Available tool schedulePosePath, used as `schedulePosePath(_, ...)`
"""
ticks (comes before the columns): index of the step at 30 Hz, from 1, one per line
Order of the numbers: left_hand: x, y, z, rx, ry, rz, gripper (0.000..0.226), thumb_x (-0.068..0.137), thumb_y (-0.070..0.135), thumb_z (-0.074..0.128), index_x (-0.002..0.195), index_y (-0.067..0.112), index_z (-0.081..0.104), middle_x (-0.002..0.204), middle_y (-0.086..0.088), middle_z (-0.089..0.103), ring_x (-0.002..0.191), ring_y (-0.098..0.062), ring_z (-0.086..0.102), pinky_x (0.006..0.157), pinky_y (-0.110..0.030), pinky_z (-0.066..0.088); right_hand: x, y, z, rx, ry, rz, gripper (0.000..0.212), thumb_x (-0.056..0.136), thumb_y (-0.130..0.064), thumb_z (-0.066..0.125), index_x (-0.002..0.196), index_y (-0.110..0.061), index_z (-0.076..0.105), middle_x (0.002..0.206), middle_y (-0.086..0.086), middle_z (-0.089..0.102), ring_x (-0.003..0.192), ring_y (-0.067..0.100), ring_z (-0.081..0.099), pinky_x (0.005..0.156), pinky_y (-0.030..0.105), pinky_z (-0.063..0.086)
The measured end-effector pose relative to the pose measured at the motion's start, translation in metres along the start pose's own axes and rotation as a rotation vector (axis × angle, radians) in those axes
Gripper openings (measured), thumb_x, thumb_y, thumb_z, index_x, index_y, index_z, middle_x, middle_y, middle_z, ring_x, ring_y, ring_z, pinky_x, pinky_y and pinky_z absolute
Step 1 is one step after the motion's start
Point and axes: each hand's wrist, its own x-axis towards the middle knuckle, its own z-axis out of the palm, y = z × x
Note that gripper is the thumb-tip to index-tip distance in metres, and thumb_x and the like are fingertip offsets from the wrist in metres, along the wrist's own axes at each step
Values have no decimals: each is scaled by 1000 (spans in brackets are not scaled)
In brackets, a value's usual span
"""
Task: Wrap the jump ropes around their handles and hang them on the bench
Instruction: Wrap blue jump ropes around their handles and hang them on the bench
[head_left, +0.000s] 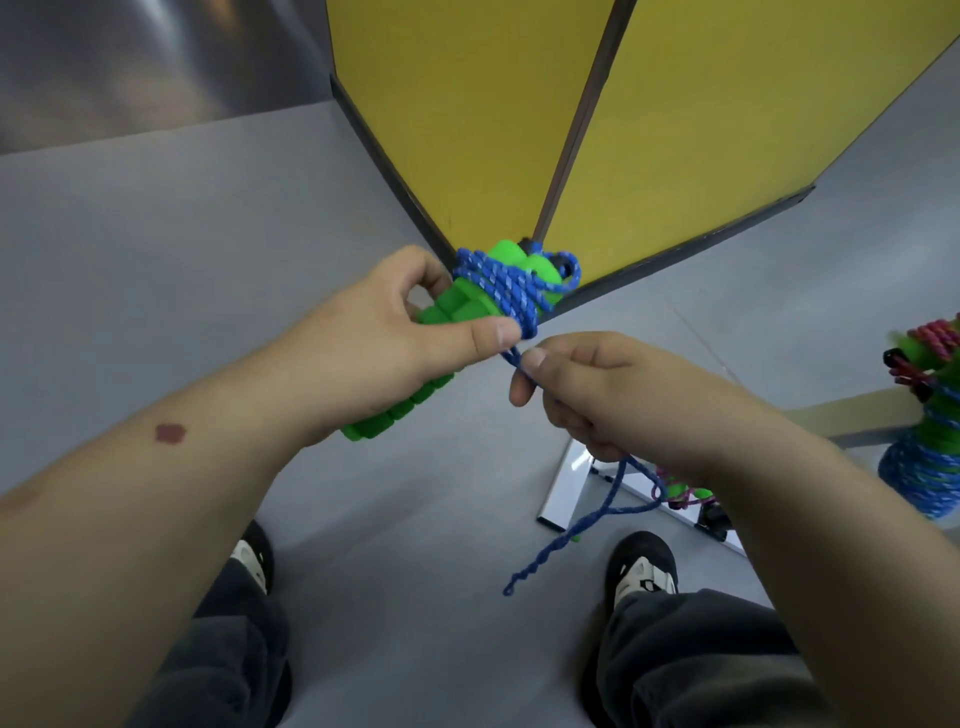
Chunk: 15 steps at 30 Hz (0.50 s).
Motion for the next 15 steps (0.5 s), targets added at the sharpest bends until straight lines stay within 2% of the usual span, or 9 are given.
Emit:
schedulePosePath(2, -1, 1, 1, 186, 21, -24, 61, 62, 82, 73, 102, 40, 55, 88, 8, 69, 72, -11, 66, 59, -29, 45, -5, -5, -1, -185, 0, -50, 32, 99, -46, 52, 96, -21, 70, 64, -5, 45, 52, 10, 37, 54, 31, 34)
schedulePosePath(4, -1, 3, 1, 274, 29, -10, 59, 63, 79, 73, 103, 40, 55, 89, 11, 65, 71, -8, 64, 58, -30, 46, -10, -9, -5, -280, -8, -105, 33, 97, -43, 57, 98, -12, 68, 66, 0, 39, 52, 11, 33, 55, 32, 32)
schedulePosePath(7, -1, 4, -1, 347, 13, 9, 58, 60, 75, 78, 100, 40, 55, 89, 10, 65, 71, -9, 64, 59, -30, 50, -14, -11, -10, -247, -62, -153, 32, 97, -39, 59, 97, -8, 67, 65, 4, 36, 55, 15, 30, 54, 33, 28)
schedulePosePath(11, -3, 2, 2, 462, -50, 27, 56, 58, 71, 85, 89, 41, 49, 91, 13, 61, 72, -7, 61, 57, -29, 44, -17, -12, -15, -200, -105, -185, 22, 98, -33, 60, 94, -15, 71, 56, -4, 39, 50, 12, 29, 48, 28, 27)
schedulePosePath(13, -4, 3, 6, 538, -86, 57, 57, 56, 71, 86, 88, 42, 48, 89, 14, 59, 72, -5, 58, 56, -28, 42, -18, -12, -18, -158, -77, -226, 24, 99, -32, 60, 92, -11, 70, 54, -6, 40, 50, 12, 31, 48, 29, 28)
schedulePosePath(15, -5, 4, 10, 586, -132, 106, 61, 52, 74, 85, 90, 42, 49, 88, 15, 60, 74, -4, 57, 58, -31, 47, -16, -12, -20, -163, -4, -282, 26, 96, -35, 63, 89, -12, 71, 54, -1, 51, 51, 12, 40, 51, 30, 36)
